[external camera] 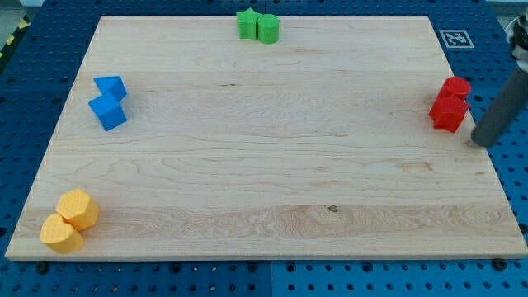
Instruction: Point at the yellow heart
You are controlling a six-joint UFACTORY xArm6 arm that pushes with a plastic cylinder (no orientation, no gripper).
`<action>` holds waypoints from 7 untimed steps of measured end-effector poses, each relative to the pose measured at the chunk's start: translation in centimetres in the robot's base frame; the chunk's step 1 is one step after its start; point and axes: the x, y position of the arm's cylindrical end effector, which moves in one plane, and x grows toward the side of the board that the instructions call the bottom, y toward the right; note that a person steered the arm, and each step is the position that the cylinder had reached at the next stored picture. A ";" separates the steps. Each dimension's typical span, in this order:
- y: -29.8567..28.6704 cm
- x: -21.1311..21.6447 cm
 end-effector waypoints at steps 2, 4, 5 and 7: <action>-14.8 3.7; -28.0 5.3; -33.6 2.4; -50.1 2.5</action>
